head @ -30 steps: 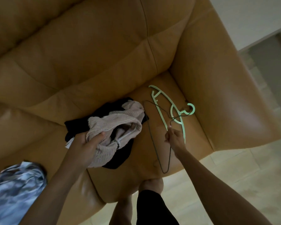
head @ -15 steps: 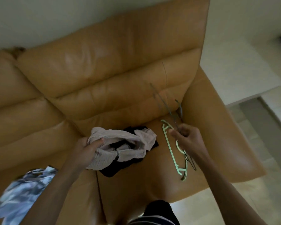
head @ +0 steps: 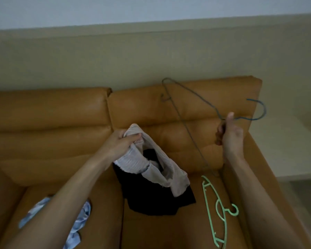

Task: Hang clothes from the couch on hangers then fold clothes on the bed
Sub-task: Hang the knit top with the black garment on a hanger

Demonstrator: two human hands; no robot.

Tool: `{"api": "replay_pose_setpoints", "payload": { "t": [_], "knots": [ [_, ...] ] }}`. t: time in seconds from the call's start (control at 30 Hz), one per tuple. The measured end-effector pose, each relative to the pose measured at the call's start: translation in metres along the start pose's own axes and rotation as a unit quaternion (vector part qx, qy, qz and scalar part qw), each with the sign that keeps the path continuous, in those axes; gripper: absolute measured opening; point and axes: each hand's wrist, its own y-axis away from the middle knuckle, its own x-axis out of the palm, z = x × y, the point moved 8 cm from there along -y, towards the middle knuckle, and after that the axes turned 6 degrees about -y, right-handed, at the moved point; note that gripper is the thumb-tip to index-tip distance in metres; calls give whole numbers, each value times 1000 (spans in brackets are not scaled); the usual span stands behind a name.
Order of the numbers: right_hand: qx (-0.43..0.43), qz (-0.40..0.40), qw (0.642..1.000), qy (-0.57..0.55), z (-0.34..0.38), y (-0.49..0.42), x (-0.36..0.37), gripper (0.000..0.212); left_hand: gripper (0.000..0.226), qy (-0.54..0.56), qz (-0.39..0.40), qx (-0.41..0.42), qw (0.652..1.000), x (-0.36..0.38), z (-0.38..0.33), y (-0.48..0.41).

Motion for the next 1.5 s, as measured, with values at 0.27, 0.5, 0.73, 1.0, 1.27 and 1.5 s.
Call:
{"api": "replay_pose_setpoints", "payload": {
  "t": [0.27, 0.5, 0.73, 1.0, 1.27, 1.5],
  "knots": [
    [38, -2, 930, -365, 76, 22, 52, 37, 40, -17, -61, 85, 994, -46, -59, 24],
    [-10, 101, 877, -469, 121, 53, 110, 38, 37, 2, -107, 156, 982, -84, -98, 52],
    [27, 135, 926, -352, 71, 68, 144, 42, 40, 32, -133, 232, 963, -116, -138, 83],
    [22, 252, 961, -111, 26, 72, 133, 44, 41, 18, -196, 236, 951, -161, -153, 95],
    [2, 387, 915, -110, 63, 73, 126, 48, 44, 9, -220, 212, 952, -177, -143, 90],
    [43, 407, 897, -167, 69, 74, 124, 42, 45, 28, -215, 178, 960, -187, -134, 86]
  ]
}}
